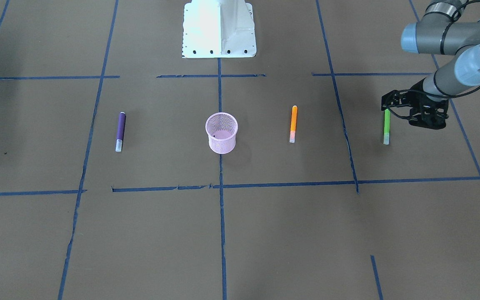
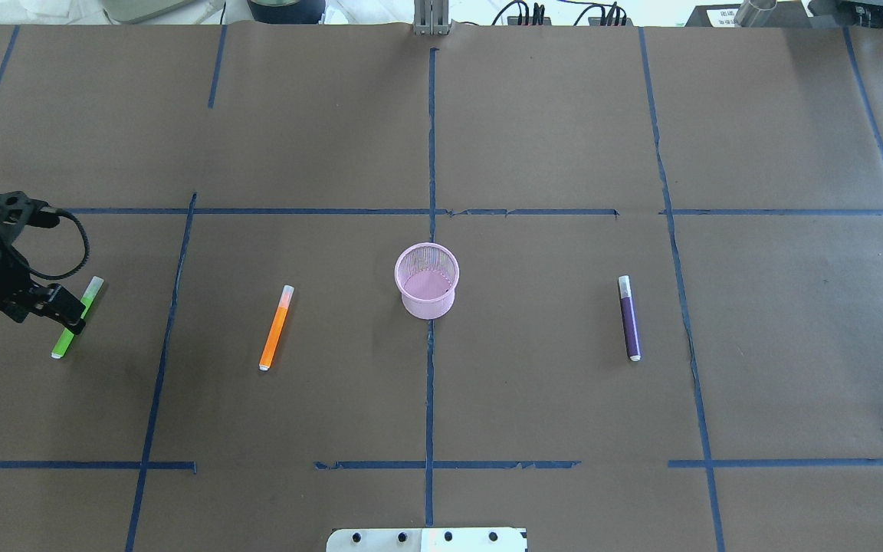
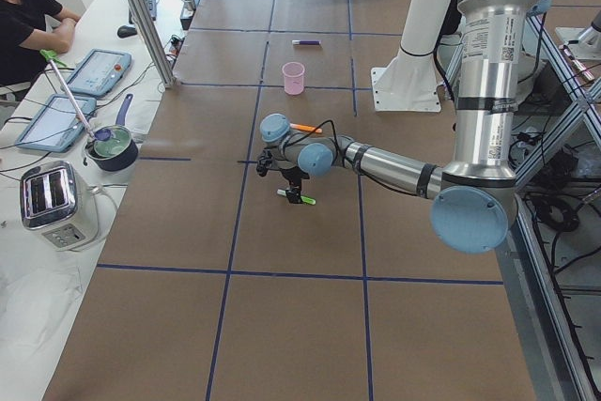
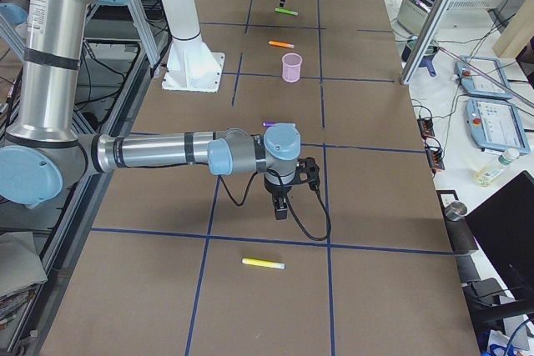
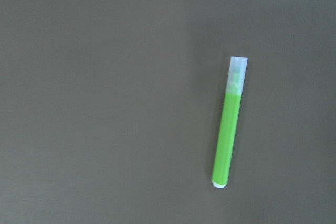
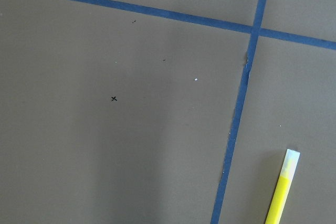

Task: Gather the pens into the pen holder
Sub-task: 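Lower the left gripper onto the green marker and close it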

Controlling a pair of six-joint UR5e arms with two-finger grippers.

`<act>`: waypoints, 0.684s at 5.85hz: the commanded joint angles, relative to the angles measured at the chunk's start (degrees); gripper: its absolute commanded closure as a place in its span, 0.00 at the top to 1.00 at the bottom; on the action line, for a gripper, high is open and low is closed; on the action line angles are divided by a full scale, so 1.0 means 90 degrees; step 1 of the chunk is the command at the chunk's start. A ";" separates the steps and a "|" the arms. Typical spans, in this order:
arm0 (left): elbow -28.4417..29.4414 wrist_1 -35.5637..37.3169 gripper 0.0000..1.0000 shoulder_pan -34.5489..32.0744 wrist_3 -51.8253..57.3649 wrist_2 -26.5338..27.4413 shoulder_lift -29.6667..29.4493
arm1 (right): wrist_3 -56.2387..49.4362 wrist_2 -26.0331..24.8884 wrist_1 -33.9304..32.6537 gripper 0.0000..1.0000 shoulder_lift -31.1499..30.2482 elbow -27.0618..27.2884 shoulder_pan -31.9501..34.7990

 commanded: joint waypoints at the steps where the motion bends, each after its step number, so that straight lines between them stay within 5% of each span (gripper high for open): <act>1: 0.0334 -0.0012 0.99 0.0232 -0.0088 0.0242 -0.0341 | -0.0036 -0.0012 0.0003 1.00 -0.0024 -0.0004 -0.0001; 4: 0.0567 -0.0002 0.85 0.0271 0.0590 0.0262 -0.0498 | -0.0056 -0.0002 0.0003 1.00 -0.0024 0.0005 -0.0001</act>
